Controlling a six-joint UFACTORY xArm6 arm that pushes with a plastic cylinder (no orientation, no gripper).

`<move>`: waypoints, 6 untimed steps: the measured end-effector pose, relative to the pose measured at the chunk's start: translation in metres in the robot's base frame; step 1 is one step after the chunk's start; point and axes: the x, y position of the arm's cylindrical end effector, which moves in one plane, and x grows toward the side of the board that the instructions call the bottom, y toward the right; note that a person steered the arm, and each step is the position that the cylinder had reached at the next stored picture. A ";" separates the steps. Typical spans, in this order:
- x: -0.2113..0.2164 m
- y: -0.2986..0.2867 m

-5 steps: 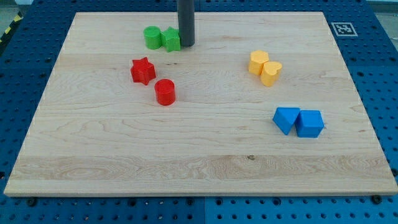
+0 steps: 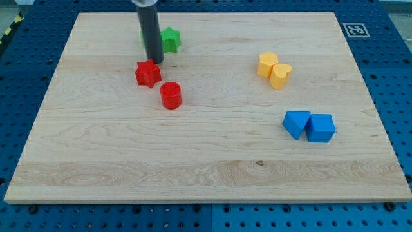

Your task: Move the red star into the red circle

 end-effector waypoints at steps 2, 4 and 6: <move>0.032 -0.027; 0.053 -0.008; 0.041 0.012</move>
